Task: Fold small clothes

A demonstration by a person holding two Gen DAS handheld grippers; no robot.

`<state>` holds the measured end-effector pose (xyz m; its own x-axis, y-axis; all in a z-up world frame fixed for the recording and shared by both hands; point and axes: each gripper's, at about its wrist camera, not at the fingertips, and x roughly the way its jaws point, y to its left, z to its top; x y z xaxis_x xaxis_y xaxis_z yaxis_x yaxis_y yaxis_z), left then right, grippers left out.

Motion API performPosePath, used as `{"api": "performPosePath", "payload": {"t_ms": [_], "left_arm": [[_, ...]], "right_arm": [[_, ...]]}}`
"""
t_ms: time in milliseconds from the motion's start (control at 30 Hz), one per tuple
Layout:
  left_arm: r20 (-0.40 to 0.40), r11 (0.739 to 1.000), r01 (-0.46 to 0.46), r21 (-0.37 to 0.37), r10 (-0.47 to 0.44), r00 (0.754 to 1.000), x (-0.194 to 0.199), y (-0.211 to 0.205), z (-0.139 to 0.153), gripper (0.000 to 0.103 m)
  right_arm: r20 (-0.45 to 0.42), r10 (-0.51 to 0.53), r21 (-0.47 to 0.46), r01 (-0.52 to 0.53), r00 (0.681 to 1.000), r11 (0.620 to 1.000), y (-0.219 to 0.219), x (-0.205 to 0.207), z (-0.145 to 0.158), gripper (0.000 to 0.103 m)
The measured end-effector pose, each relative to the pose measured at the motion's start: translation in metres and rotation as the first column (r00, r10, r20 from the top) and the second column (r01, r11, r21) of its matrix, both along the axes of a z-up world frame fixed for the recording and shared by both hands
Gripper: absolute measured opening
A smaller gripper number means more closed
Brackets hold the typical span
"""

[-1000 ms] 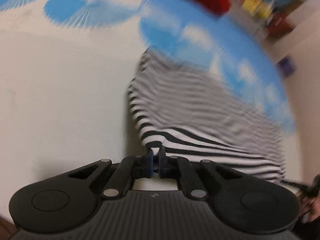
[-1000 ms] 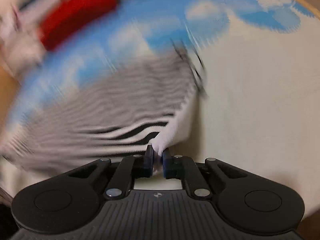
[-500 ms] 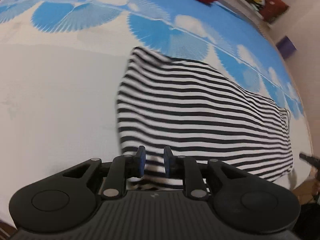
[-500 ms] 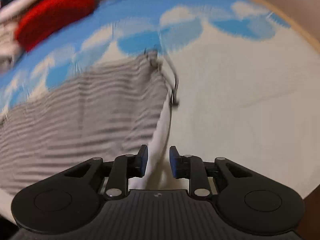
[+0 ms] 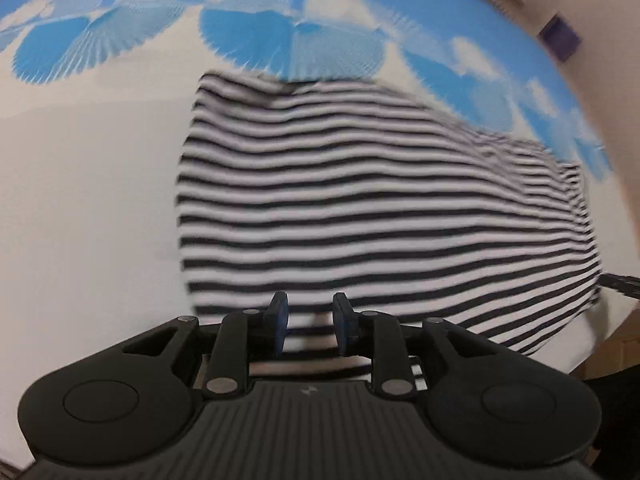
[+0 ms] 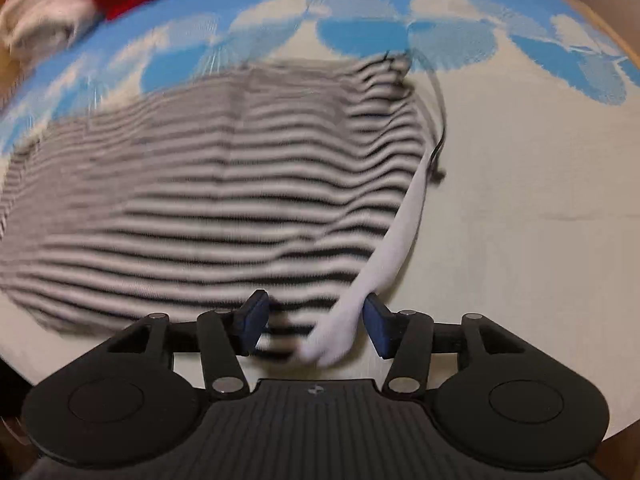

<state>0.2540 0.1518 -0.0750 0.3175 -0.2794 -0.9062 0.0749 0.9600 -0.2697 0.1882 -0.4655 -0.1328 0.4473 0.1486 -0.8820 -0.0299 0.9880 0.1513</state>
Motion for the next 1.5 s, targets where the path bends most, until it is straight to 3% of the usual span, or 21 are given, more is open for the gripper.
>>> {"api": "performPosePath", "payload": {"t_ms": [100,200,267,433,567,733,900,1167,1267,1333,1400,1500], "left_arm": [[-0.045,0.998,0.056,0.031,-0.055,0.997,0.001,-0.013,-0.008,0.038],[-0.156,0.98,0.13,0.149,-0.107,0.982,-0.002,-0.026,-0.033,0.045],[-0.152,0.976,0.142,0.166,-0.117,0.981,-0.002,-0.03,-0.033,0.048],[-0.089,0.987,0.084,0.134,-0.072,0.993,-0.001,-0.023,-0.02,0.051],[-0.026,0.989,0.014,0.146,-0.01,1.0,0.0,-0.011,-0.008,0.051],[0.027,0.988,-0.032,0.152,0.028,0.999,-0.007,0.001,0.008,0.051],[0.035,0.987,-0.038,0.157,0.033,0.999,-0.01,0.0,0.008,0.051],[0.045,0.988,-0.05,0.145,0.044,0.998,-0.01,0.006,0.011,0.051],[0.051,0.989,-0.054,0.139,0.047,0.998,-0.01,0.007,0.013,0.051],[0.055,0.989,-0.062,0.133,0.055,0.997,-0.01,0.009,0.014,0.051],[0.059,0.989,-0.074,0.125,0.067,0.996,-0.009,0.012,0.015,0.051],[0.069,0.989,-0.088,0.116,0.08,0.994,-0.009,0.017,0.018,0.051]], "right_arm": [[0.001,-0.034,-0.007,0.034,0.999,0.999,-0.005,0.004,0.0,0.055],[-0.076,-0.044,-0.072,0.039,0.996,0.997,-0.005,0.007,-0.015,0.06],[-0.095,-0.058,-0.096,0.049,0.994,0.994,-0.006,0.009,-0.02,0.063],[0.064,-0.158,-0.102,0.164,0.985,0.981,-0.019,0.006,0.01,0.06],[0.22,-0.216,-0.109,0.244,0.951,0.964,-0.021,0.001,0.036,0.06],[0.353,-0.224,-0.066,0.263,0.909,0.962,-0.006,-0.001,0.056,0.061],[0.404,-0.208,-0.009,0.232,0.891,0.973,0.023,-0.006,0.075,0.061],[0.42,-0.168,-0.035,0.201,0.892,0.979,0.082,-0.01,0.078,0.059],[0.412,-0.163,-0.057,0.204,0.897,0.977,0.108,-0.007,0.075,0.045],[0.408,-0.164,-0.072,0.21,0.898,0.975,0.127,-0.008,0.072,0.023],[0.405,-0.153,-0.095,0.208,0.901,0.973,0.145,-0.005,0.067,0.012],[0.403,-0.1,-0.148,0.173,0.91,0.974,0.178,-0.001,0.062,0.011]]}}
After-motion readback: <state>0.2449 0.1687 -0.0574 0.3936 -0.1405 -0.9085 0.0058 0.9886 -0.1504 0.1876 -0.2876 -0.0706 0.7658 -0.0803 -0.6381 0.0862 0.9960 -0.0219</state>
